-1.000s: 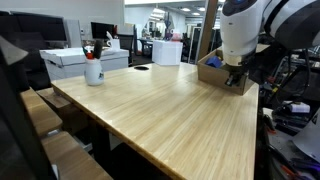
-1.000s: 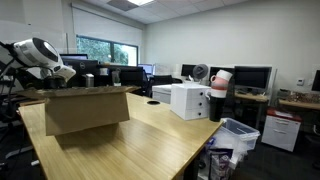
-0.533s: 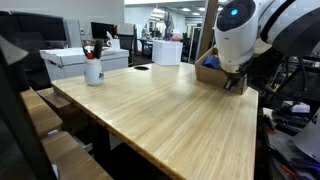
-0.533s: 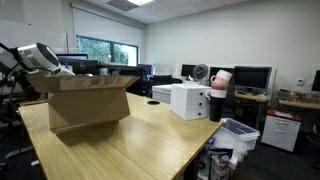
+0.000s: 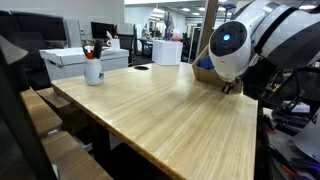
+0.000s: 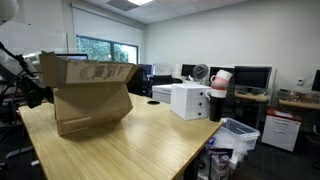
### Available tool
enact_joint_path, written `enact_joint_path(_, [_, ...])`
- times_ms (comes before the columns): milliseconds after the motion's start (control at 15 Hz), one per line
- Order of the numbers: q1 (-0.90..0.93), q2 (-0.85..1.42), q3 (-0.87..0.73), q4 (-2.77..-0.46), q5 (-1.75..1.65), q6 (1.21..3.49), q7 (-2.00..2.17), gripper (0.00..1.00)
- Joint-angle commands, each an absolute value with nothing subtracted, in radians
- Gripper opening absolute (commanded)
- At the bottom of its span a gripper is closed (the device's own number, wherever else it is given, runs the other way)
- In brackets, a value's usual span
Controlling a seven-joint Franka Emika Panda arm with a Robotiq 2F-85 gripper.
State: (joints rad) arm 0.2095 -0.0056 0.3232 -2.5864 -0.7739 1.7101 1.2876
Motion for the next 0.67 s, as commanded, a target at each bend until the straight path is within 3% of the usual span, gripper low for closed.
enact_joint_path(0, [0.24,0.031,0.306,-2.562,-0.823,1.632,1.348,0.07])
enact_joint_path(600, [0.265,0.089,0.285,-2.532,-0.846,1.569,1.394,0.07])
